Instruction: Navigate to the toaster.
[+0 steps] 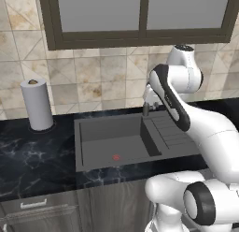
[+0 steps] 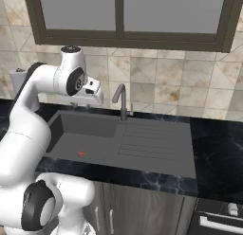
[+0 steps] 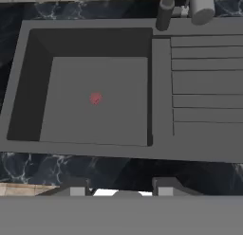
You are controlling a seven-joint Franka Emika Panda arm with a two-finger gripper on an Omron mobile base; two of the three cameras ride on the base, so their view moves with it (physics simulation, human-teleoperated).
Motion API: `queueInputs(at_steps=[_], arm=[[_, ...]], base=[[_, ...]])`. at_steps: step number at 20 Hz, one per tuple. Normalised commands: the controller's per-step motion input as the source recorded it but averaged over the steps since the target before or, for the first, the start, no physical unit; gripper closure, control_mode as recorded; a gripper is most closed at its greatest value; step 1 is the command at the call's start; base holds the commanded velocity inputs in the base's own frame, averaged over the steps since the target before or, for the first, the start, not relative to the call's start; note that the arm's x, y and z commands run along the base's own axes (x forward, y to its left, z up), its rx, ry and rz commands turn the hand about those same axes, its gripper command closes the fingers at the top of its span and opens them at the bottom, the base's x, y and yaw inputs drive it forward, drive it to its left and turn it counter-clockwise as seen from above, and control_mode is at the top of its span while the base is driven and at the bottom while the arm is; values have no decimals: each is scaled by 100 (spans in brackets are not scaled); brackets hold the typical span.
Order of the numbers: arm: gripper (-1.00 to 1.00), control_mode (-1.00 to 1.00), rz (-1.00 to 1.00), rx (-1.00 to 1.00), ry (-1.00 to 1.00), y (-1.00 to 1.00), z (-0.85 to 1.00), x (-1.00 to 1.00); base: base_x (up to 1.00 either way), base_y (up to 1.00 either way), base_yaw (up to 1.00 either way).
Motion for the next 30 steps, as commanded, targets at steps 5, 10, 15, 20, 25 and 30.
queueInputs(at_steps=[5, 10, 15, 20, 25, 30], arm=[[-100, -100, 0, -1, -17, -1, -1, -68], [-100, -100, 0, -8, -31, 1, 19, -85], [-100, -100, 0, -11, -16, 13, 50, -65], [-100, -100, 0, -5, -9, 0, 25, -64], [-100, -100, 0, -1, -12, 0, 1, -72], [-100, 100, 0, 0, 0, 7, 0, -31]], base=[[0, 0, 0], [0, 0, 0], [0, 0, 0], [0, 0, 0], [0, 0, 0], [-15, 5, 0]])
